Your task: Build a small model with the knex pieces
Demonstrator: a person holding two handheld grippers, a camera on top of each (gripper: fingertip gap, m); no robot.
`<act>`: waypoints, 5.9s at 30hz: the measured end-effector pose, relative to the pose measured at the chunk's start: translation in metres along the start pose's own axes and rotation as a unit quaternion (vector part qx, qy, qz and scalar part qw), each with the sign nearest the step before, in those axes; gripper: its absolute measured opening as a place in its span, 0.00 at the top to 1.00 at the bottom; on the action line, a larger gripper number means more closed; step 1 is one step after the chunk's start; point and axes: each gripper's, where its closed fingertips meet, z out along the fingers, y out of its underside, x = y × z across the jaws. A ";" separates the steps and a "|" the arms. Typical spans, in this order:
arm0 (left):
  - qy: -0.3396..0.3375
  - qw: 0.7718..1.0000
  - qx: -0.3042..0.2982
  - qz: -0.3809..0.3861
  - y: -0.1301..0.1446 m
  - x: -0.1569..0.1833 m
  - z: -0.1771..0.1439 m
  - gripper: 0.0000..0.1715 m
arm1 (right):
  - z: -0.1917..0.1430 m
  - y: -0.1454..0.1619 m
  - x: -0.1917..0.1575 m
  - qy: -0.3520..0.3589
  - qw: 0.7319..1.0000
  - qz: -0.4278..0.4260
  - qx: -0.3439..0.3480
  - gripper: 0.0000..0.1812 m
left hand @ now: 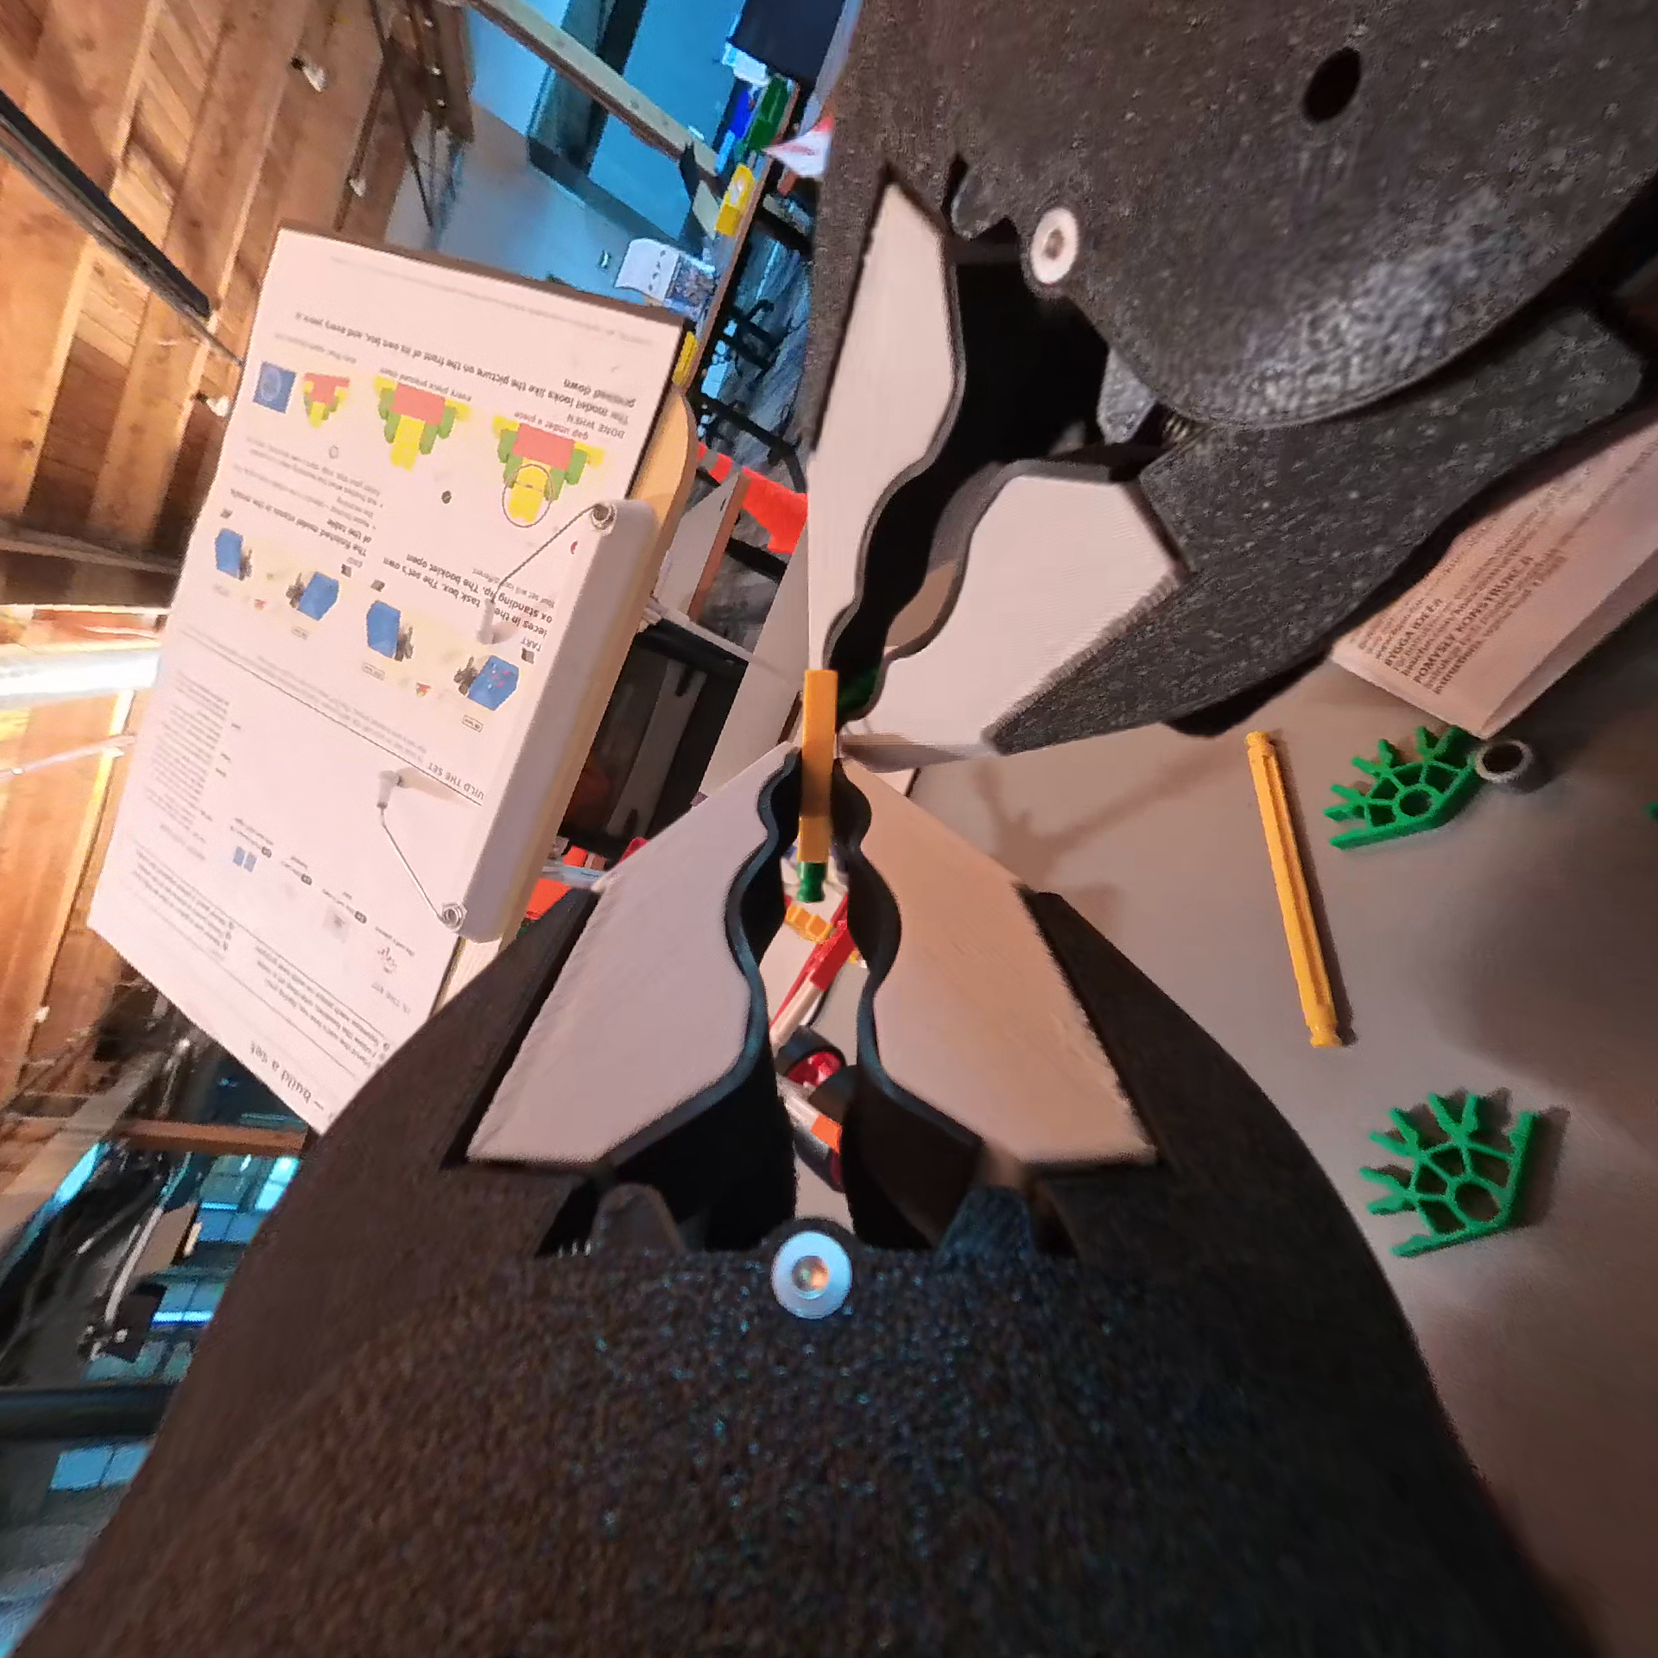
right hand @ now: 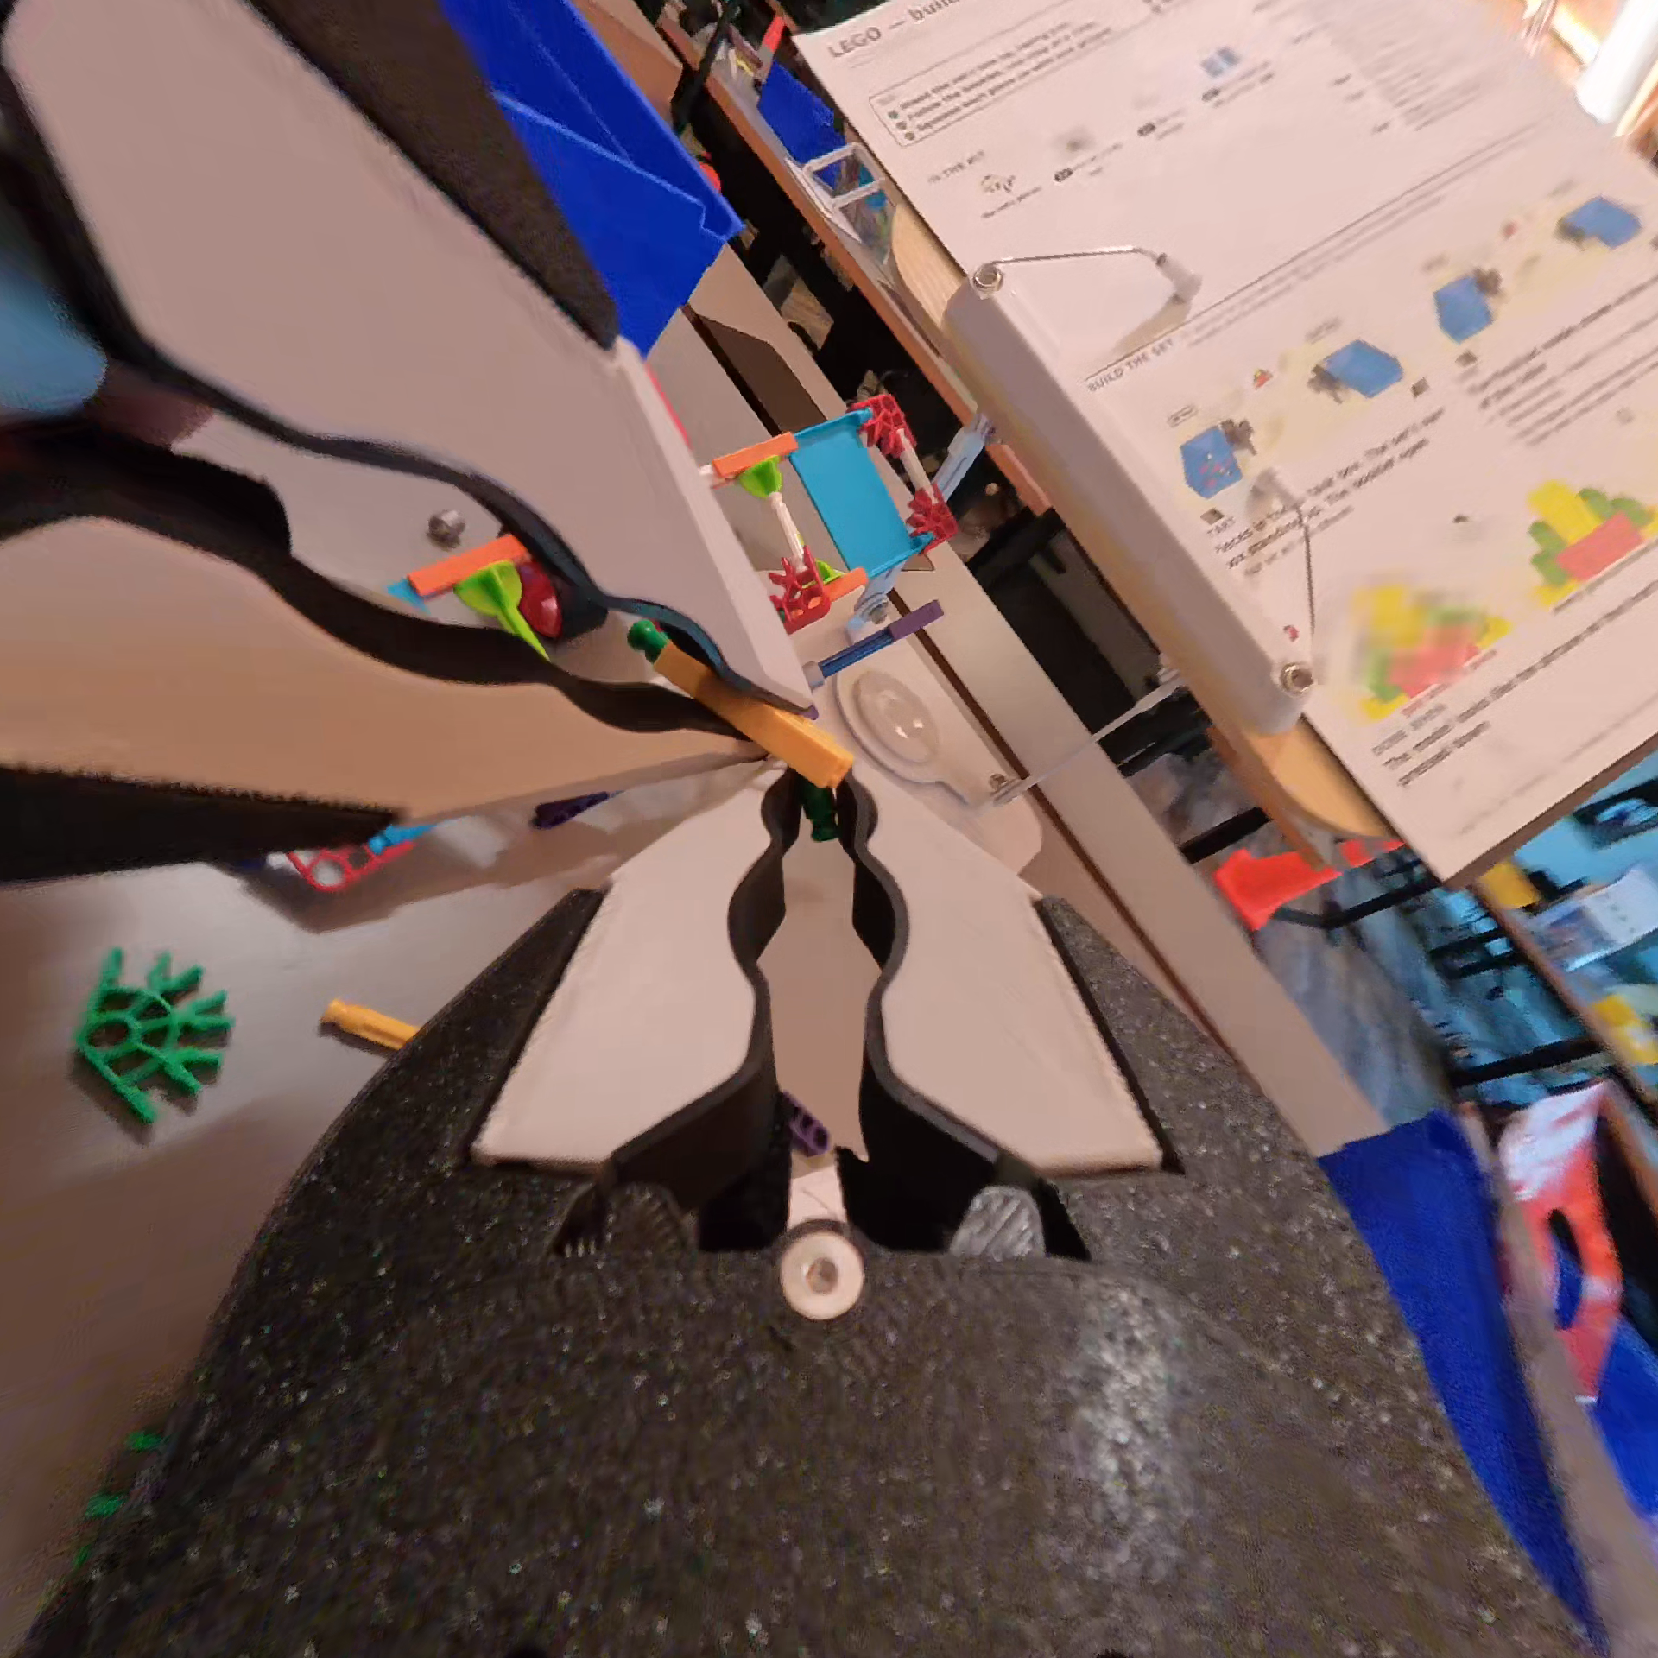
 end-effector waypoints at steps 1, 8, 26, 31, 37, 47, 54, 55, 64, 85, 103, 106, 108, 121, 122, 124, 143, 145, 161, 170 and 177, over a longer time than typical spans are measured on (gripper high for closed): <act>-0.006 1.000 -0.003 -0.009 -0.001 -0.002 0.000 0.98 | 0.001 -0.001 0.000 -0.007 0.999 0.034 0.003 0.97; -0.025 0.997 -0.024 -0.069 -0.001 -0.009 0.008 0.98 | 0.007 -0.001 -0.004 -0.088 0.950 0.300 0.025 0.99; 0.063 0.974 0.087 -0.198 0.003 -0.021 -0.015 0.98 | 0.007 0.064 -0.049 -0.249 0.962 0.043 -0.101 0.98; 0.088 0.961 0.111 -0.239 0.000 -0.020 -0.017 0.97 | 0.007 0.080 -0.072 -0.306 0.940 0.037 -0.145 0.97; 0.104 0.953 0.125 -0.256 -0.003 -0.017 -0.017 0.97 | 0.004 0.089 -0.078 -0.331 0.925 0.063 -0.177 0.95; 0.171 0.895 0.208 -0.355 -0.025 -0.019 -0.027 0.97 | -0.013 0.042 -0.056 -0.342 0.927 0.144 -0.058 0.90; 0.267 0.726 0.357 -0.523 -0.049 -0.048 -0.051 0.98 | -0.055 -0.050 -0.026 -0.385 0.859 0.295 0.166 0.89; 0.275 0.706 0.370 -0.537 -0.051 -0.051 -0.053 0.97 | -0.056 -0.054 -0.022 -0.377 0.856 0.306 0.177 0.89; 0.307 0.629 0.420 -0.578 -0.068 -0.051 -0.056 0.97 | -0.062 -0.076 -0.014 -0.387 0.810 0.378 0.226 0.89; 0.308 0.939 0.109 -0.107 -0.022 0.000 -0.051 0.86 | -0.041 -0.019 -0.026 -0.170 0.981 -0.058 0.074 0.97; 0.276 0.949 0.153 0.011 -0.024 0.009 -0.061 0.97 | -0.044 -0.026 -0.032 -0.121 0.979 -0.137 0.087 0.96; 0.279 0.948 0.151 0.025 -0.022 0.011 -0.063 0.97 | -0.044 -0.025 -0.034 -0.123 0.978 -0.148 0.086 0.97; 0.276 0.949 0.148 0.033 -0.020 0.012 -0.061 0.97 | -0.042 -0.023 -0.035 -0.116 0.977 -0.156 0.081 0.97; 0.229 0.962 0.113 0.096 -0.014 0.016 -0.052 0.97 | -0.032 -0.016 -0.034 -0.085 0.981 -0.170 0.044 0.98; 0.217 0.965 0.108 0.099 -0.014 0.016 -0.050 0.97 | -0.030 -0.015 -0.033 -0.080 0.982 -0.167 0.037 0.98; 0.196 0.970 0.096 0.105 -0.012 0.017 -0.046 0.97 | -0.027 -0.011 -0.032 -0.078 0.985 -0.149 0.026 0.98; -0.027 0.992 0.077 0.098 -0.020 -0.004 -0.020 0.98 | -0.011 -0.013 -0.004 -0.072 0.985 0.154 0.023 0.97; -0.026 0.992 0.075 0.100 -0.019 -0.003 -0.018 0.98 | -0.009 -0.011 -0.004 -0.072 0.985 0.156 0.019 0.97; 0.212 0.963 0.097 0.132 -0.012 0.010 -0.040 0.98 | -0.018 -0.016 -0.023 -0.050 0.978 -0.194 0.054 0.99; 0.056 0.987 0.076 0.132 -0.021 0.001 -0.018 0.99 | -0.008 -0.008 -0.009 -0.066 0.998 0.003 0.019 0.99; -0.047 0.987 0.083 0.133 -0.029 -0.018 -0.013 0.99 | -0.006 -0.019 -0.009 -0.133 0.968 0.210 0.047 1.00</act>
